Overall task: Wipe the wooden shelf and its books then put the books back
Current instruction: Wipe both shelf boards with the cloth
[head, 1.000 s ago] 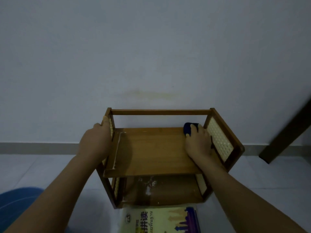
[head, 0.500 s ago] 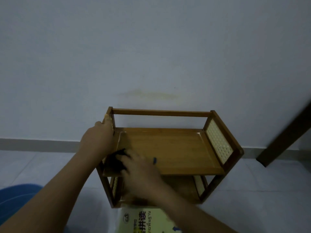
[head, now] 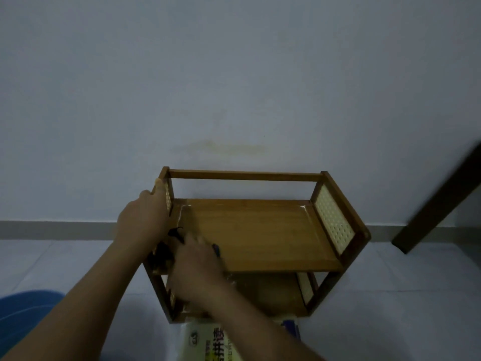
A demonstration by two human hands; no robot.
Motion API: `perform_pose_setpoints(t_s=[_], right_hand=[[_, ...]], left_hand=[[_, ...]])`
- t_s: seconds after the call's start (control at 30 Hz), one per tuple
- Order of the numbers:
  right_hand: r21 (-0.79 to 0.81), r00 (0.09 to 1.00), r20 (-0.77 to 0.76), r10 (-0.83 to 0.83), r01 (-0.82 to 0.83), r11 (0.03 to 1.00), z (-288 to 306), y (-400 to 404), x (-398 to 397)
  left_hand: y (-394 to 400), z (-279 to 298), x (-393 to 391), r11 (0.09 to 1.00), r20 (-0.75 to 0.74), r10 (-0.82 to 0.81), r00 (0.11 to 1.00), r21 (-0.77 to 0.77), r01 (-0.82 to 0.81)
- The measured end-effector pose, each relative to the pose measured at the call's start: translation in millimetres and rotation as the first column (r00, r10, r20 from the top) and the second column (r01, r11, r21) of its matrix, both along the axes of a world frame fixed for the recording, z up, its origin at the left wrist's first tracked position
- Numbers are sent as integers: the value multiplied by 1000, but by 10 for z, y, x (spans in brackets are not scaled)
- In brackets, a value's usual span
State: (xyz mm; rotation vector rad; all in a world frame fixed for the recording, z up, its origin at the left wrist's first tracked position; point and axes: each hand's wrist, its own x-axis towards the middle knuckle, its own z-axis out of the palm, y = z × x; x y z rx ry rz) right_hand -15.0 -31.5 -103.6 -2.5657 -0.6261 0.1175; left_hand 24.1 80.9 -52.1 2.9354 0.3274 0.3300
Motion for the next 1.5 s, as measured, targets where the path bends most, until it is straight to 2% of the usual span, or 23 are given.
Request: perform_pose_setpoints(t_s=[0.07, 0.13, 0.2, 0.27, 0.33, 0.4, 0.47, 0.57, 0.63, 0.67, 0.77, 0.9, 1.0, 1.07, 1.1, 1.13, 1.2, 1.23, 1.27, 1.3, 1.4, 1.47, 1.5], right_hand=[[79, 999, -11, -30, 30, 996, -141, -346, 149], [76, 964, 20, -266, 263, 962, -280, -916, 370], [63, 839, 45, -542, 539, 840, -253, -1474, 610], [200, 735, -30, -677, 668, 717, -54, -1747, 785], [394, 709, -17, -705, 653, 647, 198, -1659, 881], [458, 744, 184, -643, 514, 726, 447, -1268, 901], [401, 793, 367, -486, 337, 852, 591, -758, 952], [102, 860, 475, -188, 158, 982, 502, -253, 1089], [-71, 876, 482, -29, 73, 995, 349, -245, 1168], [-95, 870, 492, 2, 52, 994, 290, -334, 1196], [-26, 874, 475, -100, 128, 991, 236, -827, 1240], [81, 770, 447, -455, 471, 878, 199, -1745, 1233], [94, 781, 380, -496, 501, 861, 343, -1864, 1179], [148, 814, 383, -437, 413, 899, 448, -1714, 1005], [178, 821, 420, -387, 344, 922, 486, -1618, 897], [193, 831, 453, -323, 262, 946, 434, -1495, 686], [166, 822, 544, -172, 95, 982, 345, -1343, 278], [137, 818, 569, -83, 5, 991, 247, -1283, 53], [90, 808, 588, 26, -97, 991, 88, -1217, -191], [22, 783, 606, 136, -188, 982, -96, -1175, -381], [-193, 761, 520, 387, -337, 921, -714, -1158, -704], [-248, 789, 420, 448, -375, 893, -1061, -1241, -773], [-264, 813, 379, 441, -362, 894, -1188, -1297, -753]], left_hand=[[61, -11, 0, 1000, -14, -19, 1000, -6, 19], [75, -23, 6, 1000, -11, -24, 1000, -8, 24], [58, -24, -5, 1000, 6, -5, 1000, -22, 6], [49, -8, -10, 1000, 24, 8, 1000, -24, -8], [34, -6, -23, 1000, 36, 8, 999, -5, -8], [20, -16, -35, 1000, 45, 11, 999, 28, -12], [20, -16, -32, 999, 40, 12, 999, 40, -13], [21, 1, -26, 998, 21, -3, 1000, 58, 2], [27, -4, -12, 999, -2, -3, 1000, 38, 3], [40, -5, -5, 999, -12, -6, 1000, 34, 6], [96, -17, 28, 999, -22, -25, 999, 35, 25], [64, -6, 31, 1000, -12, -16, 1000, -2, 16], [77, 56, 15, 991, 56, -38, 998, -123, 44], [100, 87, -35, 943, 85, 11, 996, -332, 17], [142, 93, -17, 875, 66, 58, 996, -483, -19], [206, 41, -119, 770, 15, 79, 997, -636, -52], [279, -51, -269, 497, 36, 16, 999, -868, 23], [287, -144, -402, 395, 98, -16, 995, -914, 96], [260, -268, -581, 337, 153, -50, 987, -928, 161], [219, -411, -728, 333, 189, -85, 978, -920, 207], [54, -885, -1023, 458, 191, -36, 981, -869, 186], [-26, -1179, -1106, 499, 145, 23, 989, -859, 114], [-36, -1301, -1111, 489, 104, 43, 994, -870, 70]])
